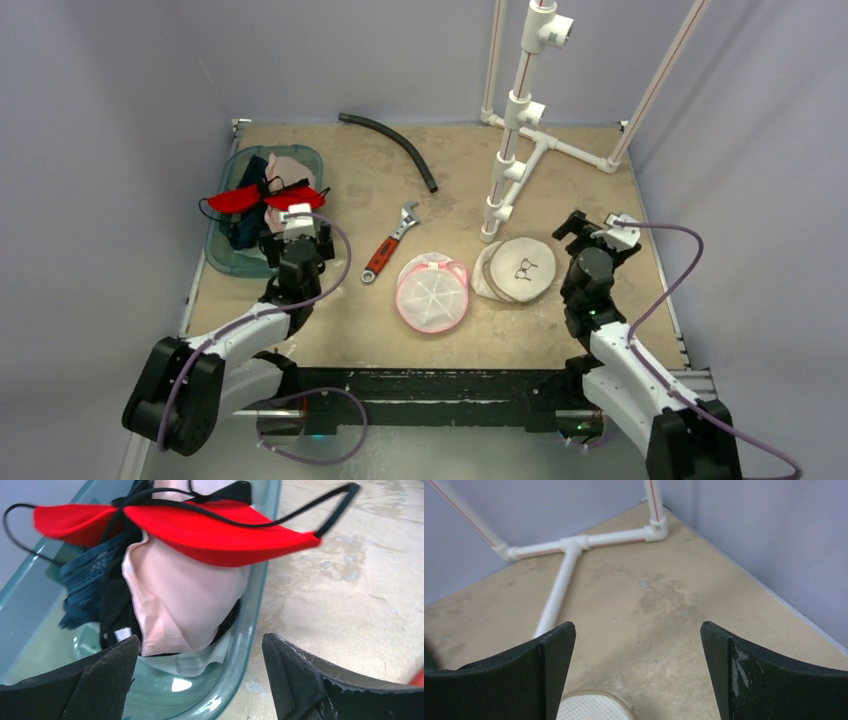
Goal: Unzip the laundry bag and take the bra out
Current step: Reset both arms
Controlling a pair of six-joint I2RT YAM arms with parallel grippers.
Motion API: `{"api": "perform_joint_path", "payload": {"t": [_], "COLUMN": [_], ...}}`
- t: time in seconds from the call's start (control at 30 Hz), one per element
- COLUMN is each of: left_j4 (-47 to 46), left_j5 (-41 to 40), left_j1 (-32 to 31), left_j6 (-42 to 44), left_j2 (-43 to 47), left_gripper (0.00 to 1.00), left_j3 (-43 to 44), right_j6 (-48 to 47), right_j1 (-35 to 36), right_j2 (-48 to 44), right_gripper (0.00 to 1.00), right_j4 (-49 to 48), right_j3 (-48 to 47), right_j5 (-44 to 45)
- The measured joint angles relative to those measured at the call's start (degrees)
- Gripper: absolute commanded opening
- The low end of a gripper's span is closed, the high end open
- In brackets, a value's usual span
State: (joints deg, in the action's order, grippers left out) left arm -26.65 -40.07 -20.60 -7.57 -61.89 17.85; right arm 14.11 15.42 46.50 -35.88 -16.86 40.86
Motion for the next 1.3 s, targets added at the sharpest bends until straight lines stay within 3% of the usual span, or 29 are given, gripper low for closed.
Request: {"api": "perform_joint_path", "payload": {"t": [0.17, 0.4, 0.57, 0.73, 0.83, 1.3], "left_j4": [-14.47, -26.34, -33.16, -42.66, -48.81, -49.86], "left_j5": [6.25, 1.68, 8.35, 11.80, 11.37, 9.27], "left_j1": [0.33, 3.72, 7.89, 9.81, 9.92, 10.08], "left_j6": [5.60, 4.90, 6.80, 8.00, 8.48, 7.37], "left_j2": [-4.74, -16.61, -21.49, -27.85, -31.74, -32.83], "left_gripper": [0.95, 0.96, 0.97, 0.98, 0.98, 0.99], "left_j3": [-5.18, -6.03, -5.31, -5.27, -4.66, -3.80], "right_j6": [-2.40, -9.90, -12.76, -15.82, -15.82, -15.67], "right_j1": [-3.50, -3.50, -3.56, -3.58, -3.76, -4.63], "right_j2": [10.84, 28.20, 36.20, 46.12, 46.53, 45.68], "right_gripper": [0.98, 0.98, 0.98, 0.98, 0.98, 0.98], "right_j4": [-10.34, -34.16, -46.10, -49.00, -48.87, -51.08], "right_j3": [4.94, 8.61, 8.59, 9.33, 8.70, 5.64], "right_j5": [-1.99, -8.07, -9.03, -11.04, -11.76, -12.59]}}
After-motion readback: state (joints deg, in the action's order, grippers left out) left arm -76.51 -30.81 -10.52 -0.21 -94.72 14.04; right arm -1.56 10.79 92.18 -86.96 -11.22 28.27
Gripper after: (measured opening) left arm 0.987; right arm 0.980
